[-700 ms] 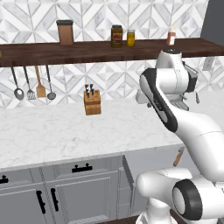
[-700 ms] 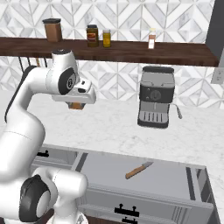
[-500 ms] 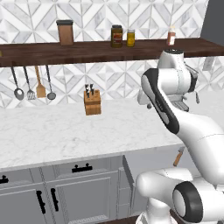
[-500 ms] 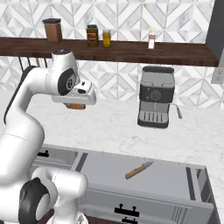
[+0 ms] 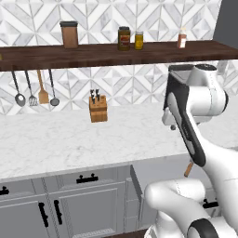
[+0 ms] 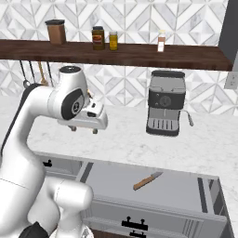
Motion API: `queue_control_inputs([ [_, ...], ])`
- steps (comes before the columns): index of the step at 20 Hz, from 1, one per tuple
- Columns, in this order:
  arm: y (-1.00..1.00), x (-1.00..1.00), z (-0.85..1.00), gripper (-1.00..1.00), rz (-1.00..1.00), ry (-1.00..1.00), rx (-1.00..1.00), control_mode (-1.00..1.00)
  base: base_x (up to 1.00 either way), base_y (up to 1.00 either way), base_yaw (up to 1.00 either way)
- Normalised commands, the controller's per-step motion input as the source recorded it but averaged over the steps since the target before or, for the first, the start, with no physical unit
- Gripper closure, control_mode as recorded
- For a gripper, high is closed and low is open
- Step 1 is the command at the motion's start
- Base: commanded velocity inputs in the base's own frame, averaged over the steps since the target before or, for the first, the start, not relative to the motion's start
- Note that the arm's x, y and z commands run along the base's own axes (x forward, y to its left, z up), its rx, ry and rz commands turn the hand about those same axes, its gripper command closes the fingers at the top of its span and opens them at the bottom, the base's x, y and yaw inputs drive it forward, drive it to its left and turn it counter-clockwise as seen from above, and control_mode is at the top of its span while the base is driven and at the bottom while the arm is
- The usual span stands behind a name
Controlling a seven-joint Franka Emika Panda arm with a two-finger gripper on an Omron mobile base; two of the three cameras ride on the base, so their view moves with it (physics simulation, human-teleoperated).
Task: Pick up the knife from the drawer and place it on the cutting board. Then place the meat from the plate to the cutting board.
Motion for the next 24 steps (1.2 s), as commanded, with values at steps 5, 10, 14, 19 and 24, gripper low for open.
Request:
queue_control_inputs([
  [5, 0.36, -0.16, -0.66, -1.0, -0.03, 0.0, -0.04, -1.0, 0.0, 0.0, 0.0],
  [10, 0.32, -0.01, -0.56, -1.0, -0.03, 0.0, -0.01, -1.0, 0.0, 0.0, 0.0],
  [14, 0.04, 0.01, -0.15, -1.0, -0.04, -0.01, 0.0, -1.0, 0.0, 0.0, 0.0],
  [19, -0.03, 0.0, 0.0, -1.0, 0.0, 0.0, 0.0, 1.0, -0.35, -0.04, 0.0],
  [24, 0.0, 0.0, 0.0, -1.0, 0.0, 0.0, 0.0, 1.0, -0.68, 0.0, 0.0],
])
